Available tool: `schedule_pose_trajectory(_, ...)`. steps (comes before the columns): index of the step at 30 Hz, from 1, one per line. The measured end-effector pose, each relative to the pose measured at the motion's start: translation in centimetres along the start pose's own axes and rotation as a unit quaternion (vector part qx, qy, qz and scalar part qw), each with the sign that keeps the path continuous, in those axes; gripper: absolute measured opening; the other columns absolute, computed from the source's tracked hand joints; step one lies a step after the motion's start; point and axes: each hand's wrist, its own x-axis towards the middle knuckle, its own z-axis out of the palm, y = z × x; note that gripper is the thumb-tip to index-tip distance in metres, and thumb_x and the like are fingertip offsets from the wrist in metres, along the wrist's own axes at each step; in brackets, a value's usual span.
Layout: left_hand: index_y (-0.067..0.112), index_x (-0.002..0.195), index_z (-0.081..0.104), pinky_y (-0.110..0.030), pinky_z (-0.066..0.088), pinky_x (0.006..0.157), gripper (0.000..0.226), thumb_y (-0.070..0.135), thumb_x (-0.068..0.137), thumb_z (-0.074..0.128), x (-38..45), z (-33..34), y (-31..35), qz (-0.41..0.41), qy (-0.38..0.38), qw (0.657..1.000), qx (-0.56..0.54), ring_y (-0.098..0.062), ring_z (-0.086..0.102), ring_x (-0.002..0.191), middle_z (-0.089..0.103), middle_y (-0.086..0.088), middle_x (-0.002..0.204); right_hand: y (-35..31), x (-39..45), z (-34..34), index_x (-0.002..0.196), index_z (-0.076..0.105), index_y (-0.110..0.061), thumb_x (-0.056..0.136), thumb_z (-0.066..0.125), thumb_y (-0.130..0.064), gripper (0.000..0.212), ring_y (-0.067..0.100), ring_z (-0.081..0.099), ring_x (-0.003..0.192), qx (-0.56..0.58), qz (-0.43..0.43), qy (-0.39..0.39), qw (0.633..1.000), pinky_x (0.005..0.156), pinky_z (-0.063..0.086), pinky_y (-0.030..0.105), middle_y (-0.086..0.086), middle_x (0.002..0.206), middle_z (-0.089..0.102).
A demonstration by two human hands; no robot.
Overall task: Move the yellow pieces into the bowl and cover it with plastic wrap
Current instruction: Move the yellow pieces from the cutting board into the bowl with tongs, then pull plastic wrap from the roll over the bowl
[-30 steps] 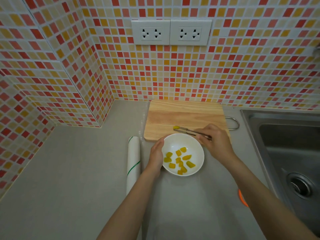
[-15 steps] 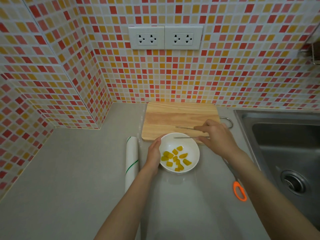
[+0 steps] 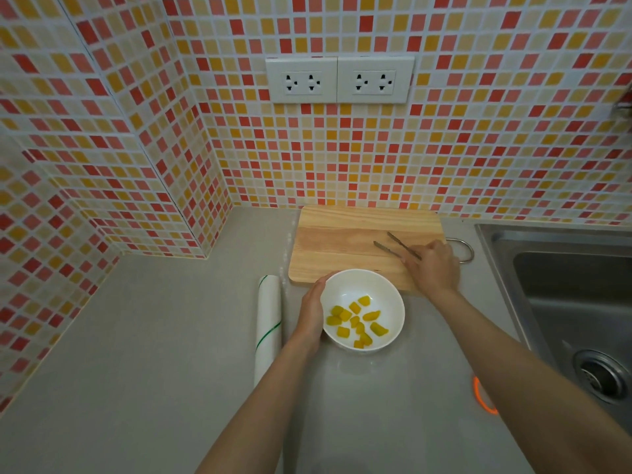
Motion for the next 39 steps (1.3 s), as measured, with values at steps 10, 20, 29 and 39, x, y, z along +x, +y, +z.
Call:
schedule_pose_trajectory(10, 0.025, 0.106, 0.071, -0.045, 0.045, 0.103, 0.044, 0.047, 0.096, 0.034, -0.3, -0.6, 0.7, -0.015, -0.039, 0.999, 0.01, -0.029, 0.062, 0.112, 0.068, -0.01, 0.118, -0.1, -0.4, 0.1, 0.124, 0.054, -0.014, 0.085, 0.057, -0.043, 0.049, 0.038, 0.045, 0.114, -0.024, 0.002, -0.029, 0.999, 0.094, 0.037, 0.047, 0.021, 0.12, 0.052)
schedule_pose_trajectory(20, 0.011, 0.127, 0.059, -0.002, 0.027, 0.094, 0.037, 0.025, 0.1, 0.038, -2.1, -9.5, 4.6, 0.237, 0.109, 0.909, 0.325, -0.01, 0.051, 0.12, 0.058, -0.003, 0.131, -11.8, -10.5, -4.7, 0.126, 0.054, -0.009, 0.089, 0.048, -0.02, 0.039, 0.029, 0.05, 0.11, 0.266, -0.23, 0.134, 0.926, 0.094, 0.038, 0.043, 0.015, 0.115, 0.057)
schedule_pose_trajectory(29, 0.027, 0.151, 0.005, -0.045, -0.011, 0.116, 0.051, 0.035, 0.102, 0.018, -4.5, -16.7, -2.9, 0.076, 0.035, 0.79, 0.607, -0.022, -0.016, 0.147, -0.01, -0.002, 0.161, -16.1, -19.5, 3.3, 0.114, 0.053, 0.001, 0.089, 0.04, -0.004, 0.029, 0.033, 0.051, 0.105, 0.254, -0.16, -0.207, 0.931, 0.093, 0.038, 0.033, 0.019, 0.111, 0.051)
schedule_pose_trajectory(39, 0.038, 0.147, 0.0, -0.027, 0.0, 0.12, 0.051, 0.043, 0.1, 0.017, -5.8, -14.6, -3.0, 0.163, 0.0, 0.913, 0.375, 0.0, -0.002, 0.145, 0.0, 0.021, 0.157, -17.7, -19.7, 2.9, 0.084, 0.069, -0.005, 0.082, 0.066, -0.011, 0.007, 0.02, 0.068, 0.076, 0.49, 0.024, -0.129, 0.862, 0.074, 0.053, 0.029, 0.012, 0.085, 0.073)
